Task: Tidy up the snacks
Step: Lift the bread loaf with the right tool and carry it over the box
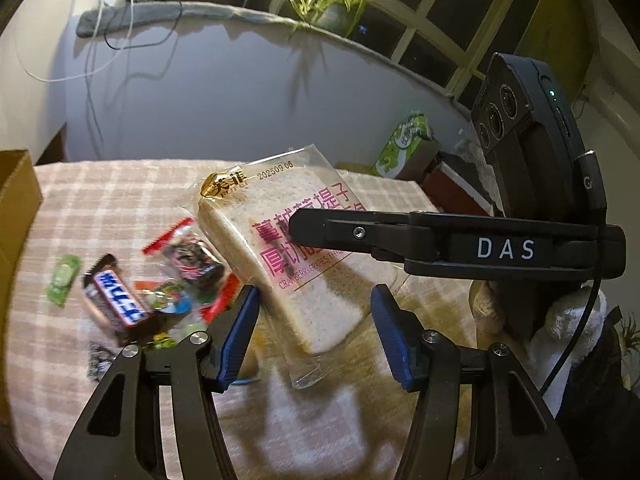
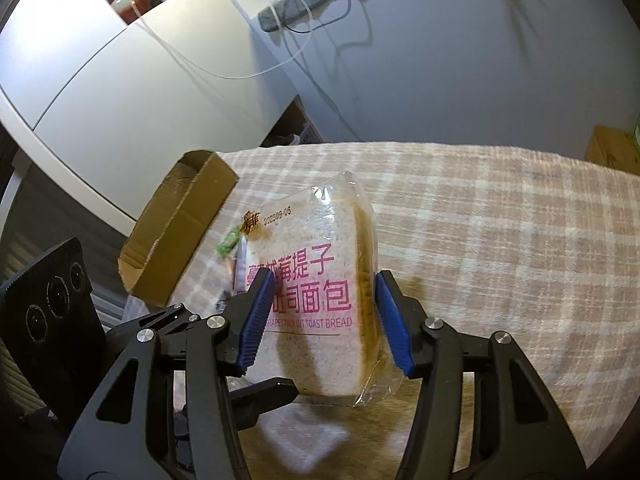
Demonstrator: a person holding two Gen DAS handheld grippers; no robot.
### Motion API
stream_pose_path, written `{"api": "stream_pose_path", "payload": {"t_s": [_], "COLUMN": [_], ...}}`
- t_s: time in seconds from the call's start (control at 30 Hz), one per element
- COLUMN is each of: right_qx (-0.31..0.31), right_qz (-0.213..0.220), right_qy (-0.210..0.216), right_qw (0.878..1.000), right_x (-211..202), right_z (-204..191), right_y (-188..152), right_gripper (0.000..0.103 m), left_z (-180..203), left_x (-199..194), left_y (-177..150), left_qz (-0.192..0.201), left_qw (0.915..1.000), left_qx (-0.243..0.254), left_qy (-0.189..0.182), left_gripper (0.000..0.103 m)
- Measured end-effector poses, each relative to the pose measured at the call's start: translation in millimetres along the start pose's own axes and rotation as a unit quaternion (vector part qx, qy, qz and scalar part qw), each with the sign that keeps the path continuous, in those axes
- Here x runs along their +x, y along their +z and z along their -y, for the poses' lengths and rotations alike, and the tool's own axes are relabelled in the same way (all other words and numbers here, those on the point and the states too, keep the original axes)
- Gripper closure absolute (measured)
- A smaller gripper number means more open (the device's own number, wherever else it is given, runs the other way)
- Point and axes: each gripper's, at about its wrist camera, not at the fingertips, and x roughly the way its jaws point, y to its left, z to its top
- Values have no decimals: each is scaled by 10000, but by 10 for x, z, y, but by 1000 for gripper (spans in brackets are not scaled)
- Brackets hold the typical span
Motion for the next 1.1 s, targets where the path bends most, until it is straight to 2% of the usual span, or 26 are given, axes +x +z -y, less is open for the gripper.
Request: {"api": "stream_pose_path", "payload": {"t_s": [0.23, 0.57, 1.1], "right_qx": [-243, -574, -1076], "right_qz": [60, 37, -200], "right_qy": [112, 317, 779], "right_qw": [9996, 9978, 9909], "right_x": [7, 321, 1040], "right_z": [-389, -1000, -1935], "right_y": [58, 186, 440], "right_gripper": [48, 48, 48], "left_z": [-155, -553, -1393], "left_x": [-337, -800, -1347], "left_y": [23, 10, -5], "left_qz": [341, 699, 1176], "left_qw": [9993, 9958, 9823], "left_qx": [-83, -365, -1011], "left_qy": [159, 466, 1052], "left_gripper": [46, 45, 46]}}
